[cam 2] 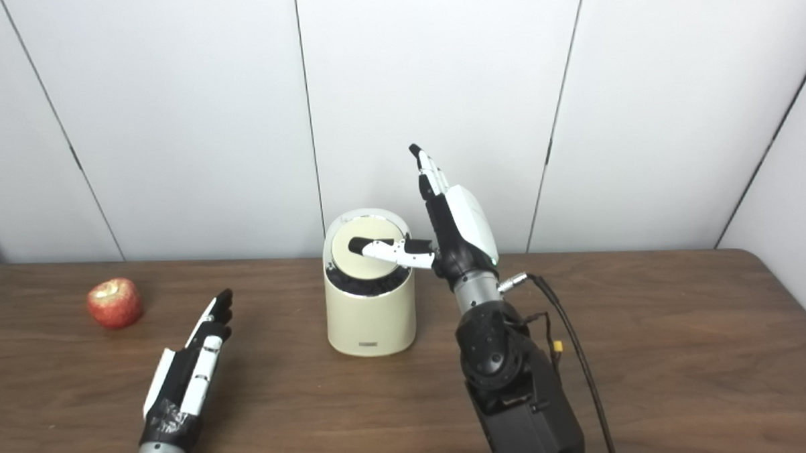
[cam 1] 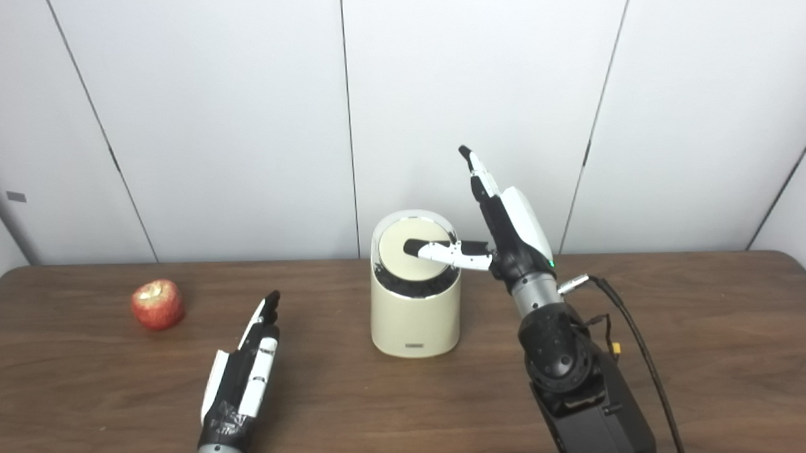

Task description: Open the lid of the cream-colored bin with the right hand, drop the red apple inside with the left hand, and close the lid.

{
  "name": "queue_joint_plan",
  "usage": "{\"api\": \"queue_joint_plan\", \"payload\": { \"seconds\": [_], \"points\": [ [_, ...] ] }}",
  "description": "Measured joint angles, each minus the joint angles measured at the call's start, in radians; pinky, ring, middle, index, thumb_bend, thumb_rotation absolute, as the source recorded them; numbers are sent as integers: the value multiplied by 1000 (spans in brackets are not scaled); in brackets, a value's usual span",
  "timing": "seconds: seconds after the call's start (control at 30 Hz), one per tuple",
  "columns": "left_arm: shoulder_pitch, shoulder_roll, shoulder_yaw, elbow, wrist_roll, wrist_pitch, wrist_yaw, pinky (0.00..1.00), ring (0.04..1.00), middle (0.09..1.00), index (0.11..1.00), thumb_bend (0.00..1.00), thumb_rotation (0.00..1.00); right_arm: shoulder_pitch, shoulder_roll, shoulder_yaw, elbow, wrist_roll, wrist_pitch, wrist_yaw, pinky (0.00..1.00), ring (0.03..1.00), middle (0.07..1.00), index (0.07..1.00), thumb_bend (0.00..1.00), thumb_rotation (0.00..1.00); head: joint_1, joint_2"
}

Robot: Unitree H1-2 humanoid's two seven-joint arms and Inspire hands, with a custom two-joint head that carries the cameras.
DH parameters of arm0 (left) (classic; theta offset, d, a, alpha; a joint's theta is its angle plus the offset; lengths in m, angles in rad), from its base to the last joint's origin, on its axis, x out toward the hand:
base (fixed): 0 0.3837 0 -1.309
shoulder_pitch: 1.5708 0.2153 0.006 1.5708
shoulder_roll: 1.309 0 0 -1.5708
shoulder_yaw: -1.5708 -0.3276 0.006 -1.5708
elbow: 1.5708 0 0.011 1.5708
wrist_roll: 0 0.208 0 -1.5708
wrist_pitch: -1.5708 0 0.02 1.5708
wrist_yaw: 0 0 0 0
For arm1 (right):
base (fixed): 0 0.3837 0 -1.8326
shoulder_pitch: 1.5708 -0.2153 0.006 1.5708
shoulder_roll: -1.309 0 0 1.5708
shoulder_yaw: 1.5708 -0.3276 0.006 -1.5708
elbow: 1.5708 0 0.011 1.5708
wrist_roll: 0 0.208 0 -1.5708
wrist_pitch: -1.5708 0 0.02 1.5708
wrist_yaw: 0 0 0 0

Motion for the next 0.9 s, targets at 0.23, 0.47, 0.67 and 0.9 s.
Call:
{"api": "queue_joint_plan", "payload": {
  "seconds": [0.23,0.47,0.67,0.9],
  "points": [
    [0,-7,0,-2,0,0,-1,1000,1000,1000,1000,271,910,-15,-1,23,43,-69,10,-12,917,1000,1000,1000,797,361,3,0],
    [5,-13,-4,-9,10,0,0,971,1000,1000,1000,261,932,-19,-8,24,110,-79,16,-10,948,1000,1000,1000,779,343,9,5],
    [14,-21,-6,-21,7,3,0,967,1000,1000,1000,277,922,-36,-10,23,144,-75,16,-12,951,1000,1000,1000,770,309,9,12],
    [15,-22,-7,-23,9,3,-1,970,1000,1000,1000,263,917,-48,-11,23,159,-65,9,-19,952,1000,1000,1000,737,244,11,12]
  ]
}}
